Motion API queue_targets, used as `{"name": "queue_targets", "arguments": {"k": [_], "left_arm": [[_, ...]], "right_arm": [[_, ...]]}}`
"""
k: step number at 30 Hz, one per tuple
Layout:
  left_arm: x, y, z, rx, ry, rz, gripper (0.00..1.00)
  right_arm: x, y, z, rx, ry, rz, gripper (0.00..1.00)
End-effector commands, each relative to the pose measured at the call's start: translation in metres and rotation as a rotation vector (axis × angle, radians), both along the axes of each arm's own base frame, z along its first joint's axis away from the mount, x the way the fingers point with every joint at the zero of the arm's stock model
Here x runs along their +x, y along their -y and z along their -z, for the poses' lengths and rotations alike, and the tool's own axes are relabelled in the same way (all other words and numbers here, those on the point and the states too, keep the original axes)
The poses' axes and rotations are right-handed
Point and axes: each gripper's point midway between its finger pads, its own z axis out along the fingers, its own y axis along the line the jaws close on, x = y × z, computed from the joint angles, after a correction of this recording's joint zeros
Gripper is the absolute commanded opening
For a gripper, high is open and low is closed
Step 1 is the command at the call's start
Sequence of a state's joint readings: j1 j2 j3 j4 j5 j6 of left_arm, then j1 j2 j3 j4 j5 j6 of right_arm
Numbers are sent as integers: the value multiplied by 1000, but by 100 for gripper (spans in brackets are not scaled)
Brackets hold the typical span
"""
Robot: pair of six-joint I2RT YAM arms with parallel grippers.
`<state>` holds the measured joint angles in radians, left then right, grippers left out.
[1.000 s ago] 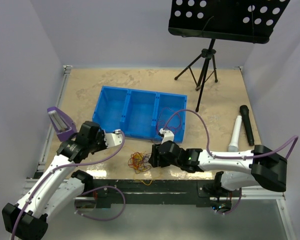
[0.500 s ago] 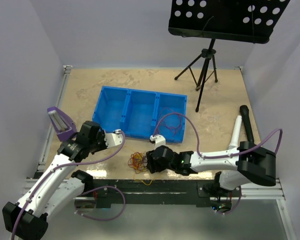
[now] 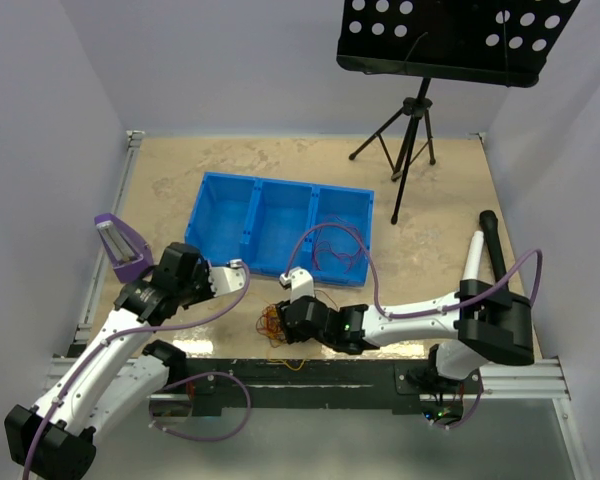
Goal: Untangle the cables
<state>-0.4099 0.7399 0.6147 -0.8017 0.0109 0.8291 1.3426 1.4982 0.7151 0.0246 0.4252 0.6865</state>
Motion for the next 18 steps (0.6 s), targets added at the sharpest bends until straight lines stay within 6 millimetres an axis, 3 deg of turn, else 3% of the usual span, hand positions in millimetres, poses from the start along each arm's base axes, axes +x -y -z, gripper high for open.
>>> {"name": "queue_targets", "arguments": {"k": [1, 3, 5, 12, 18], "left_arm": [[1, -1, 0, -6, 18, -7, 0], [0, -1, 1, -6, 14, -6, 0], [0, -1, 1, -5, 13, -5, 0], [2, 1, -1, -13, 15, -6, 0], [2, 2, -4, -20, 11, -7, 0]], "right_arm": [[12, -9, -6, -8, 73, 16, 51], [12, -9, -4, -14, 74, 16, 48], [10, -11, -6, -7, 74, 16, 38], [8, -5, -42, 93, 79, 45, 0], [10, 18, -95, 208, 96, 115, 0]]}}
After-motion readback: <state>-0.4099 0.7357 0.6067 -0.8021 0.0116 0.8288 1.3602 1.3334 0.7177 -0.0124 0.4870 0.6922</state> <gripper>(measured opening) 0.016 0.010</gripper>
